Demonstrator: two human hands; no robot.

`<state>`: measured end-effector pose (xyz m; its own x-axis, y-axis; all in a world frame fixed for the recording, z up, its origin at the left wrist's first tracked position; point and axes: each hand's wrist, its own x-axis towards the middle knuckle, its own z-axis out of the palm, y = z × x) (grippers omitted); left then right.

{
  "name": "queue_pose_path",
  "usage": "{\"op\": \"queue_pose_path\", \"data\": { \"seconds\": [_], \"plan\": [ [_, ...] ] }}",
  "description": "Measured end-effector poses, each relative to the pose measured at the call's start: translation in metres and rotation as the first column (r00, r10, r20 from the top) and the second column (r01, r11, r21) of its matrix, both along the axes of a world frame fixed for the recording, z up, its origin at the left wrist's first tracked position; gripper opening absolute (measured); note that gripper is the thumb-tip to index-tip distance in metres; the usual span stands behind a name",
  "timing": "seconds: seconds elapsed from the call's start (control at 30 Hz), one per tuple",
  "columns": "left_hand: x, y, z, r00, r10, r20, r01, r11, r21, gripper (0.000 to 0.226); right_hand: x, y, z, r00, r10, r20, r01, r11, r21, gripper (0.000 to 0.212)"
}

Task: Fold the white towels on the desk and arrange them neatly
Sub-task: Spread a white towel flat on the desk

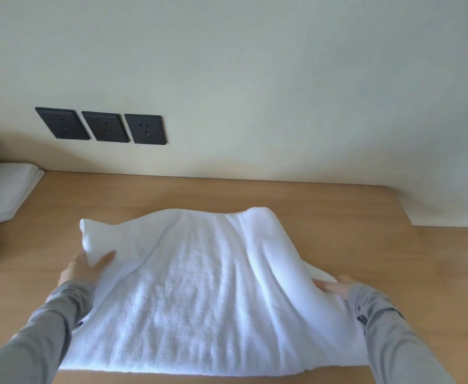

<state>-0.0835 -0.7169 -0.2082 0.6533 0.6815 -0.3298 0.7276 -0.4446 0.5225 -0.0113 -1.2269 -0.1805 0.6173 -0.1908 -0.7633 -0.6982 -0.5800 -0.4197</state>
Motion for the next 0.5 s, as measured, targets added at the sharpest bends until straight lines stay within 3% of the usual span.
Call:
{"op": "queue_pose_path", "data": {
  "seconds": [0.07,0.13,0.23,0.27,0.33,0.43,0.5],
  "plan": [
    [0.001,0.002,0.006,0.995,-0.022,0.094,0.020,1.000,0.021,0.053,-0.001,-0.002,0.017,0.968,-0.115,0.223,0.098,0.992,0.083,0.065],
    [0.003,0.007,0.015,0.978,-0.011,0.210,0.002,0.999,0.043,0.048,0.001,-0.015,0.036,0.852,-0.213,0.478,0.192,0.977,0.092,0.052],
    [0.013,0.021,0.020,0.955,0.022,0.297,-0.051,0.995,0.091,0.053,0.000,-0.033,0.068,0.660,-0.143,0.737,0.219,0.976,-0.007,0.012],
    [0.018,0.025,0.020,0.955,0.030,0.294,-0.059,0.994,0.093,0.054,0.001,-0.041,0.067,0.639,-0.103,0.762,0.223,0.973,-0.056,0.015],
    [0.028,0.030,0.018,0.967,0.031,0.253,-0.048,0.997,0.059,0.055,0.004,-0.050,0.059,0.683,-0.114,0.722,0.252,0.964,-0.086,0.020],
    [0.039,0.027,0.010,0.996,0.006,0.088,-0.009,0.999,0.036,0.084,0.004,-0.058,0.031,0.838,-0.102,0.536,0.245,0.948,-0.202,0.068],
    [0.034,0.015,0.007,1.000,-0.010,-0.021,0.011,1.000,0.020,0.101,-0.001,-0.049,0.015,0.886,0.026,0.463,0.152,0.926,-0.344,0.083]
  ]
}}
